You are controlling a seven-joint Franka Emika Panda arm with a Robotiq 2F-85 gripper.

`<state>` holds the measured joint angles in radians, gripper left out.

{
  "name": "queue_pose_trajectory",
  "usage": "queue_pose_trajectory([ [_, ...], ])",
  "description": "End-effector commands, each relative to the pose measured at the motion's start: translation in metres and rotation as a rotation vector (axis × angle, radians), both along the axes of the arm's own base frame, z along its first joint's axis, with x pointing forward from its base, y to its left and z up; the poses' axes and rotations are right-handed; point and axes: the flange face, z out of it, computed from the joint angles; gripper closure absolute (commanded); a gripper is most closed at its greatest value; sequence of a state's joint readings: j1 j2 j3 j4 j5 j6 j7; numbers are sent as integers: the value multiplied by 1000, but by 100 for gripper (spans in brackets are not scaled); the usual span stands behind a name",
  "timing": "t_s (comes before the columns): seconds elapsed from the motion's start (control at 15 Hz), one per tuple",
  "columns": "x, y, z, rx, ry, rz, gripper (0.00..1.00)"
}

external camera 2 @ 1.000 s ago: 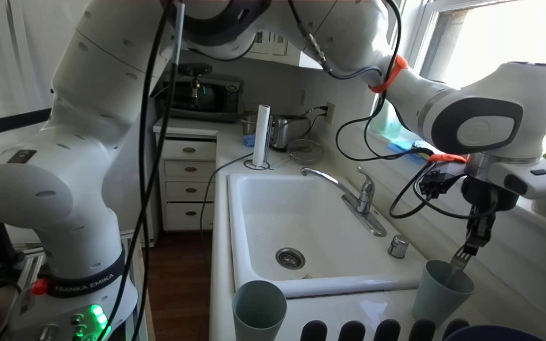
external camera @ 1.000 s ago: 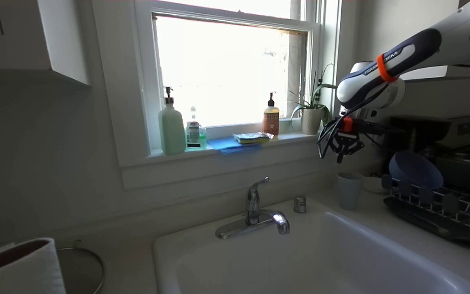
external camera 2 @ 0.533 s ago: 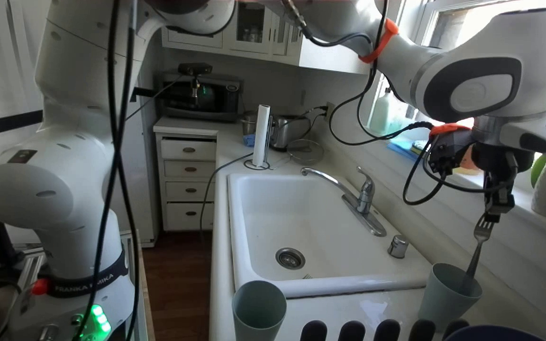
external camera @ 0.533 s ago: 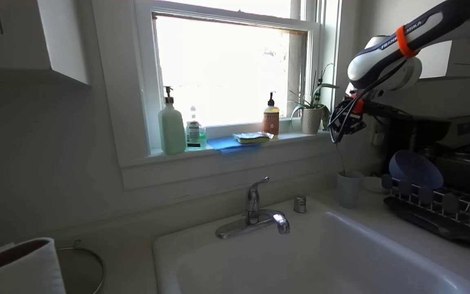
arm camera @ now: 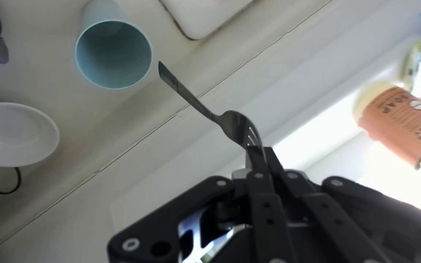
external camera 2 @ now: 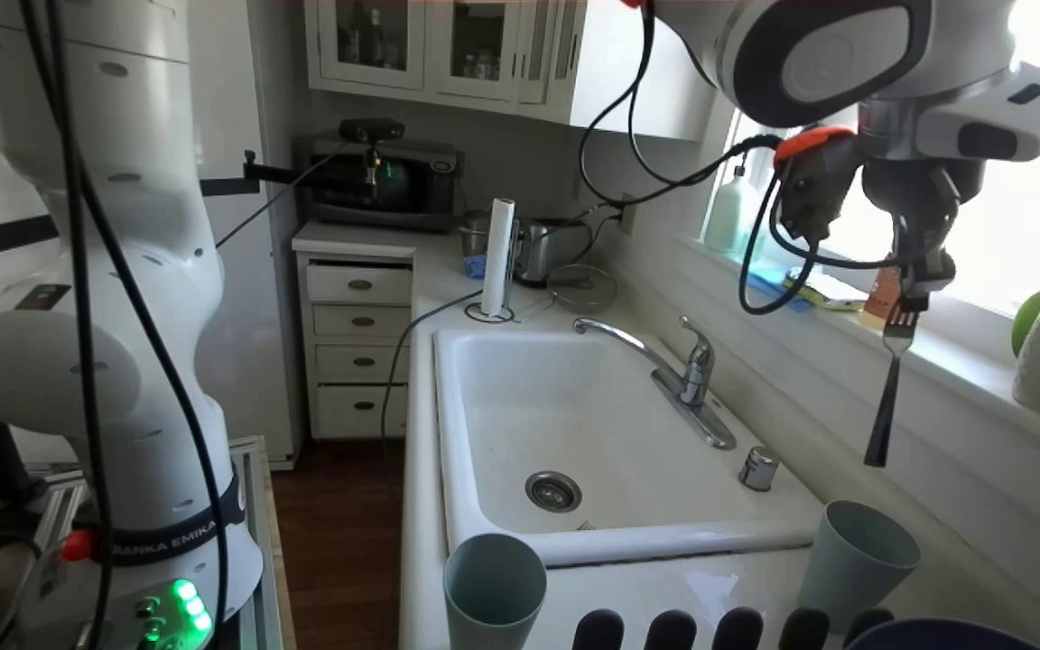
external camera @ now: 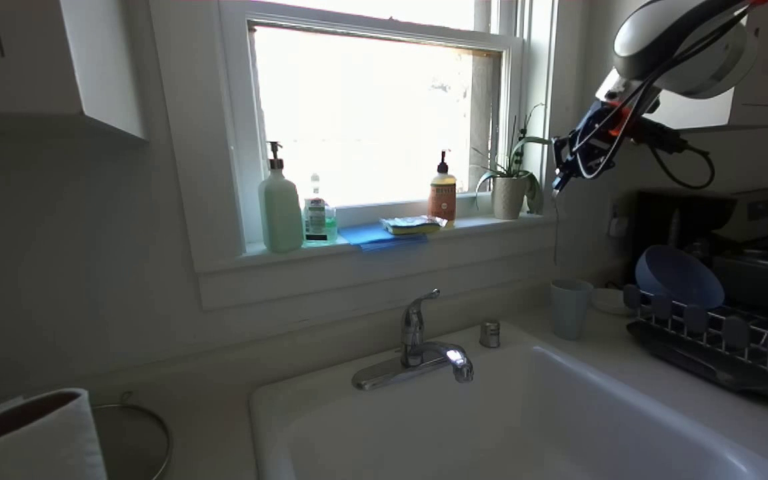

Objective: Remove the fork from the grey cup and put it in the sink, then pick another fork from the sink and put it in the grey cup

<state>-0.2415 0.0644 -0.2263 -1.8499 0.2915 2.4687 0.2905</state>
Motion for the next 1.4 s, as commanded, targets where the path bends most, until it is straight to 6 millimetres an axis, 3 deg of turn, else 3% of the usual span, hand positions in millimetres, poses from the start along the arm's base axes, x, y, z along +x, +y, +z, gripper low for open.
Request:
queue_pose_trajectory([
  [0.0,-30,34,16,147,-40,110,99],
  [0.13,-29,49,10,230,20,172,99],
  [0.27,-27,58,-13,308,132,201,99],
  [0.6,-13,72,-84,448,371,251,99],
  [1.07,13,93,-178,563,503,311,99],
  [1.13,19,90,-183,537,508,305,99],
  [1.2,4,92,-177,541,507,290,99],
  [1.33,7,93,-188,546,523,289,97],
])
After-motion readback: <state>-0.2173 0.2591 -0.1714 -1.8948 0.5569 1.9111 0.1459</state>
